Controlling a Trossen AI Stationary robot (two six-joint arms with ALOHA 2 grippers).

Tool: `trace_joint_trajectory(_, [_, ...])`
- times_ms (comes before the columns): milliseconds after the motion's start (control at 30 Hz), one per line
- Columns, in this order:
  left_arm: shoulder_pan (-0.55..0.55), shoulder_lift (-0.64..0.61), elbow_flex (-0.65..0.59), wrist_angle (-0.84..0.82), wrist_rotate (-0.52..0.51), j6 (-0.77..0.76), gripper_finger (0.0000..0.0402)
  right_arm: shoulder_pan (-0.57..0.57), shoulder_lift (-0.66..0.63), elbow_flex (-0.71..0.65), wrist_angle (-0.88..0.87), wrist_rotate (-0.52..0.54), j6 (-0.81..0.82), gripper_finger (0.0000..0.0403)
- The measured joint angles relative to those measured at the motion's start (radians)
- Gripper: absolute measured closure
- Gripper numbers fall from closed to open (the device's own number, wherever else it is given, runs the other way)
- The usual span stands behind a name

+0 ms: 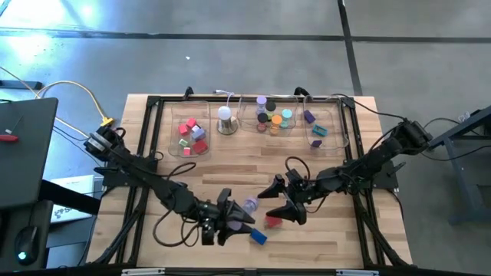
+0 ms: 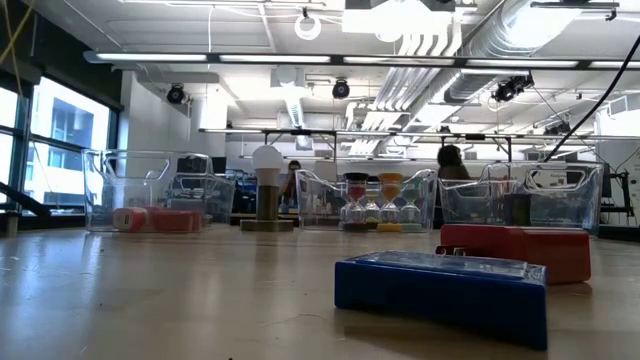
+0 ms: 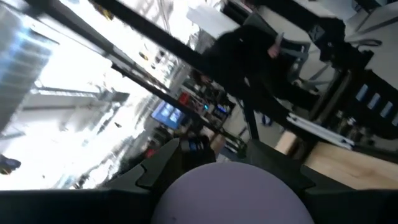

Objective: Pick & Place Office items
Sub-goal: Put the purple hourglass into the middle transparent bin

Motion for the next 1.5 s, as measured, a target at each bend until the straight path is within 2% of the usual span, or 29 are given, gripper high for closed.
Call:
trace_joint_trajectory(133, [-0.032,0.000,0.000,0.069,0.006,0.065,0.0235,-0.007,0.000,0.000,0.016,-0.029,0.005,0.0030])
trace_joint_trajectory(333, [-0.035,0.000,0.000,0.143,0.111,0.114,0.0235,-0.013,0.000,0.000,0.069,-0.072,0.033,0.0030])
trace_joint_trajectory(633, [0.076,0.000,0.000,0.164,0.197,-0.016,0.0235,-0.018,0.000,0.000,0.070,-0.073,0.082,0.0030])
trace_joint_trajectory(833, [0.137,0.000,0.005,0.172,0.345,-0.087,0.0234,-0.041,0.000,0.000,0.076,-0.078,0.074,0.0030])
trace_joint_trajectory(967, [0.169,0.004,0.012,0.176,0.403,-0.134,0.0234,-0.066,0.000,0.000,0.093,-0.124,0.075,0.0030])
trace_joint_trajectory(1367, [0.244,0.014,0.012,0.163,0.474,-0.309,0.0234,-0.085,0.000,0.000,0.098,-0.195,0.074,0.0030])
trace_joint_trajectory(1500, [0.257,0.034,0.012,0.175,0.491,-0.319,0.0234,-0.086,0.000,-0.001,0.081,-0.195,0.069,0.0030])
